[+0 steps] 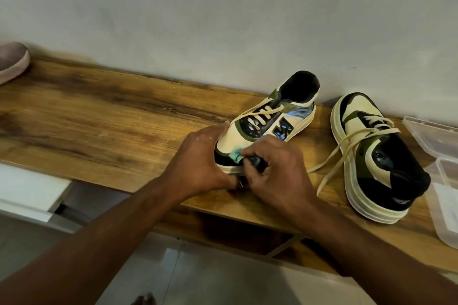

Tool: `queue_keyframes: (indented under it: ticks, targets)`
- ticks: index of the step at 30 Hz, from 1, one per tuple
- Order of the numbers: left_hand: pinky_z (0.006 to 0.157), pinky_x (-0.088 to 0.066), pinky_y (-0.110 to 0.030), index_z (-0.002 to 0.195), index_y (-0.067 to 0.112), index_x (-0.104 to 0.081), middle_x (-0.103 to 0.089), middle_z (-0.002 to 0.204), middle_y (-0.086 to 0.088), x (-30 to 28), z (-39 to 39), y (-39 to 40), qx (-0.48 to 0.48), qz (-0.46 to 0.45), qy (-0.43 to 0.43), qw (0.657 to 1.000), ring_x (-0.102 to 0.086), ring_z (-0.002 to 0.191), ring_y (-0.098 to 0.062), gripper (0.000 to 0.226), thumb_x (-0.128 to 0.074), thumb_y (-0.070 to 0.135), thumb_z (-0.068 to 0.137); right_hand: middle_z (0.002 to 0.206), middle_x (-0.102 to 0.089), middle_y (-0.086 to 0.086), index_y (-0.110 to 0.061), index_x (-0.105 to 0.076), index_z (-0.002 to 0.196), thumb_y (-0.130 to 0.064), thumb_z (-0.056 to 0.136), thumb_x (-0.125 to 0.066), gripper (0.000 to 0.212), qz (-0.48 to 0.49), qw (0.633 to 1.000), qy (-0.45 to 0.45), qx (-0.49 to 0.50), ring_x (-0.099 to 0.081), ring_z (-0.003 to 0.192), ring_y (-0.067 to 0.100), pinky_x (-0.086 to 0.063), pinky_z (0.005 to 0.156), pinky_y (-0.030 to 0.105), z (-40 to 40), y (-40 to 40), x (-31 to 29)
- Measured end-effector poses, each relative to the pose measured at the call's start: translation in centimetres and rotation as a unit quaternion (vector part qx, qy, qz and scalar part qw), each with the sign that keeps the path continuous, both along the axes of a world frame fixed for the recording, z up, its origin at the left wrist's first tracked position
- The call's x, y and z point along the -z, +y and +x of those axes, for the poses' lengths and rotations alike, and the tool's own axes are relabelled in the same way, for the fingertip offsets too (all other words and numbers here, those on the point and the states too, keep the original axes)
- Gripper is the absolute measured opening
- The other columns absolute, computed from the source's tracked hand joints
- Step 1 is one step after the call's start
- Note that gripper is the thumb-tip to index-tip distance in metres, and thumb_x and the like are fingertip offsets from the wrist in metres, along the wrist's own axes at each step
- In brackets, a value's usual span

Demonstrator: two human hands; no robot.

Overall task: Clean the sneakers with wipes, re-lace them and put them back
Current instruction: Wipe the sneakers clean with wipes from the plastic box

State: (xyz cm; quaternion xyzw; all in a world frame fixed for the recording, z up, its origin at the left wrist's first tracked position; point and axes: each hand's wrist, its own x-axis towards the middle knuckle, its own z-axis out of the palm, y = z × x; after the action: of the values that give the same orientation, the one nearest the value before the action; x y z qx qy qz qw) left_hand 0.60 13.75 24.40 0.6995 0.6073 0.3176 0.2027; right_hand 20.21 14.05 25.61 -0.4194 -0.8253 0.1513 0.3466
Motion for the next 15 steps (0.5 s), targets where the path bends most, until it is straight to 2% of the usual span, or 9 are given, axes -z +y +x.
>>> queue_keyframes:
  ticks: [2,5,9,11,15]
  targets:
    - [0.108,-0.052,-0.032,0.156,0.015,-0.048,-0.062,0.146,0.005,0.0,0.1,0.0,-0.01,0.004,0.005,1.0,-0.058,0.129,-0.008,0.127,-0.097,0.042,0.042,0.097,-0.072,-0.001,-0.014,-0.08,0.102,-0.006,0.081,-0.084,0.023,-0.001,1.0,-0.005,-0.031,-0.066,0.084,0.009,-0.058,0.074,0.023,-0.4,-0.2,-0.1]
    - [0.107,-0.053,-0.034,0.154,0.015,-0.051,-0.064,0.144,0.002,0.3,0.7,0.0,-0.027,0.023,0.004,0.999,-0.06,0.128,-0.01,0.123,-0.094,0.055,0.045,0.091,-0.071,-0.003,-0.015,-0.079,0.093,-0.007,0.078,-0.084,0.017,0.006,1.0,0.012,-0.007,-0.065,0.08,0.007,-0.056,0.071,0.024,0.4,1.2,-0.2]
    - [0.093,-0.059,-0.037,0.142,0.024,-0.06,-0.07,0.128,0.01,0.8,1.5,0.5,-0.044,0.031,-0.009,0.998,-0.066,0.113,-0.009,0.102,-0.09,0.064,0.053,0.086,-0.071,-0.002,-0.012,-0.079,0.087,-0.004,0.075,-0.084,0.015,0.019,1.0,0.019,0.006,-0.065,0.076,0.007,-0.054,0.068,0.023,0.7,2.0,-0.3]
    - [0.089,-0.059,-0.035,0.139,0.026,-0.061,-0.07,0.124,0.013,0.6,1.5,0.6,-0.05,0.036,0.009,0.998,-0.066,0.108,-0.007,0.102,-0.092,0.063,0.049,0.087,-0.071,-0.004,-0.013,-0.078,0.087,-0.004,0.075,-0.084,0.016,0.021,1.0,0.0,0.019,-0.064,0.076,0.006,-0.054,0.069,0.021,1.2,2.4,-0.5]
    - [0.095,-0.057,-0.033,0.141,0.026,-0.061,-0.07,0.128,0.012,0.2,1.3,0.6,-0.064,0.033,0.035,0.997,-0.063,0.112,-0.008,0.115,-0.098,0.064,0.039,0.087,-0.07,-0.003,-0.015,-0.076,0.088,-0.006,0.081,-0.079,0.012,0.028,0.994,-0.005,0.107,-0.063,0.079,0.011,-0.058,0.072,0.038,3.3,4.9,-0.8]
